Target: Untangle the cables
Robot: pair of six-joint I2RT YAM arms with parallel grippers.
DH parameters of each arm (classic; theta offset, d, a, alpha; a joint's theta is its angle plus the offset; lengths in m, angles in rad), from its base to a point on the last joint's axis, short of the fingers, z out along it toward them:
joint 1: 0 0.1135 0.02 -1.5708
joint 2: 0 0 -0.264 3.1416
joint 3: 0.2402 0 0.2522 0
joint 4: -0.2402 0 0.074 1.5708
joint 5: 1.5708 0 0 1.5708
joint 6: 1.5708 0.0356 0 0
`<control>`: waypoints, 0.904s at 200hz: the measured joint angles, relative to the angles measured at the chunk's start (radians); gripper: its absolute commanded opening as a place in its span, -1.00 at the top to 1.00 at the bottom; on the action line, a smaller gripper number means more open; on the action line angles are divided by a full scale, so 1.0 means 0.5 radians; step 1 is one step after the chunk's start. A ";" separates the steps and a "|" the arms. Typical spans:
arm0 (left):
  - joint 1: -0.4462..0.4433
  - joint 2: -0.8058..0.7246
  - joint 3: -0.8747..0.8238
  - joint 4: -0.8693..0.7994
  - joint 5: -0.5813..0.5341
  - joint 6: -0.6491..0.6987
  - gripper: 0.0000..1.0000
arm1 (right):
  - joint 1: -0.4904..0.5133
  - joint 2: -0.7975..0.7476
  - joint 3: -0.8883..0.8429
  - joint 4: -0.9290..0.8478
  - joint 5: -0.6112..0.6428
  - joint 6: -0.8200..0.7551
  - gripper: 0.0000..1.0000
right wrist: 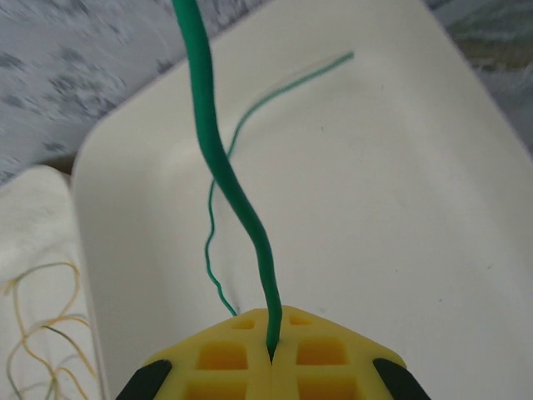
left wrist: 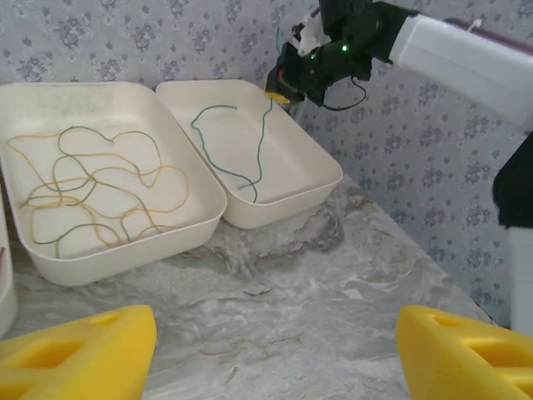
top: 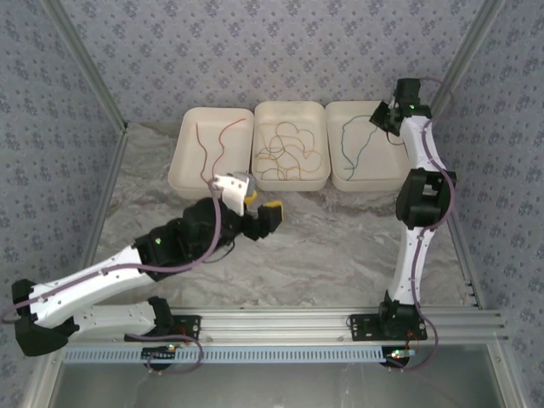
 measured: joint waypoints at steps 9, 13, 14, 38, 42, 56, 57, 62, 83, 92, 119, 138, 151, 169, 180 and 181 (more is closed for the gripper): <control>0.121 0.069 0.191 -0.108 0.092 0.008 -0.54 | 0.016 0.078 0.082 -0.063 0.006 -0.007 0.97; 0.186 0.101 0.280 -0.154 0.135 0.008 -0.54 | 0.022 0.108 0.117 -0.087 0.011 -0.010 0.91; 0.198 0.105 0.292 -0.162 0.140 0.008 -0.54 | 0.025 0.119 0.128 -0.093 0.013 -0.011 0.89; 0.505 0.189 0.607 -0.368 0.390 0.022 -0.56 | 0.059 0.222 0.256 -0.199 0.035 -0.037 0.41; 0.544 0.195 0.645 -0.402 0.436 0.021 -0.56 | 0.064 0.230 0.266 -0.211 0.035 -0.035 0.35; 0.645 0.220 0.742 -0.489 0.560 0.022 -0.56 | 0.074 0.238 0.286 -0.247 0.043 -0.052 0.21; 0.650 0.221 0.747 -0.494 0.566 0.022 -0.56 | 0.075 0.238 0.287 -0.250 0.045 -0.056 0.20; 0.681 0.233 0.775 -0.517 0.604 0.022 -0.57 | 0.076 0.238 0.290 -0.259 0.050 -0.053 0.18; 0.772 0.268 0.841 -0.563 0.730 0.022 -0.58 | 0.076 0.233 0.292 -0.276 0.072 -0.066 0.14; 0.799 0.272 0.842 -0.574 0.768 0.021 -0.59 | 0.077 0.217 0.266 -0.267 0.082 -0.072 0.11; 0.926 0.269 0.832 -0.616 0.883 -0.017 -0.71 | 0.087 -0.052 -0.085 -0.191 0.130 -0.098 -0.01; 1.148 0.253 0.758 -0.617 1.015 -0.098 -0.98 | 0.094 -0.410 -0.446 -0.061 0.175 -0.101 -0.12; 1.345 0.236 0.655 -0.613 1.097 -0.174 -0.98 | 0.101 -0.711 -0.725 0.068 0.211 -0.101 -0.63; 1.630 0.194 0.422 -0.592 1.209 -0.277 -0.99 | 0.105 -1.231 -1.199 0.310 0.279 -0.097 -0.98; 1.781 0.162 0.249 -0.583 1.240 -0.322 -0.99 | 0.107 -1.534 -1.484 0.436 0.319 -0.098 -0.97; 1.798 0.158 0.227 -0.583 1.238 -0.325 -0.99 | 0.108 -1.579 -1.520 0.447 0.327 -0.099 -0.98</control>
